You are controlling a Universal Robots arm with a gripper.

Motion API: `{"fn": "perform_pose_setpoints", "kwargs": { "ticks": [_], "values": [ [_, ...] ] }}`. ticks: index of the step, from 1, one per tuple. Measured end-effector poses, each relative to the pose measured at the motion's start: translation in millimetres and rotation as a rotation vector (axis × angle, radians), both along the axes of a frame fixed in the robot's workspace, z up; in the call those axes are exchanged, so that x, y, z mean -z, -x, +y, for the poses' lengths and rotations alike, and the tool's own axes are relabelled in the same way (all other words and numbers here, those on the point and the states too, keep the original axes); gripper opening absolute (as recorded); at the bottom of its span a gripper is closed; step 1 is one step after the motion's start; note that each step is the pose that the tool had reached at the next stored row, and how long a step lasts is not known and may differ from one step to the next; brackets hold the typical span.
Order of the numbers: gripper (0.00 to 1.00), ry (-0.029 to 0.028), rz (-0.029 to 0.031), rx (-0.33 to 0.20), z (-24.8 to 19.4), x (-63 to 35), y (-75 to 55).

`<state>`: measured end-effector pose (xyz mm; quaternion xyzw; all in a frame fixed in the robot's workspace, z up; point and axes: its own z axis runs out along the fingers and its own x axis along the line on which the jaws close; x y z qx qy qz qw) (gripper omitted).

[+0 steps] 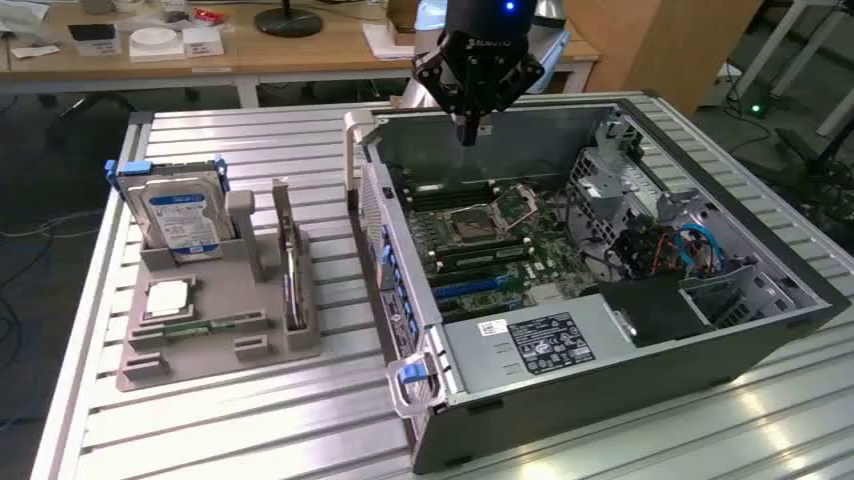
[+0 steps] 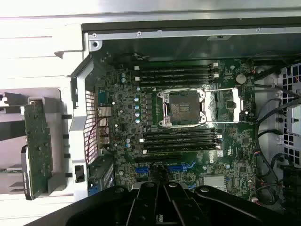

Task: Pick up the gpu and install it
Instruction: 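Reach for the gpu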

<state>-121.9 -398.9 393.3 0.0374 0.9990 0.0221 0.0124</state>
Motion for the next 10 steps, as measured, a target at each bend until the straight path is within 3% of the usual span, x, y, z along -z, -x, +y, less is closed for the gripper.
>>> {"fn": "perform_pose_setpoints", "kwargs": {
  "ticks": [10],
  "values": [
    [0.10, -0.0001, 0.0000, 0.000, 0.0, 0.2, 7.1]
  ]
}}
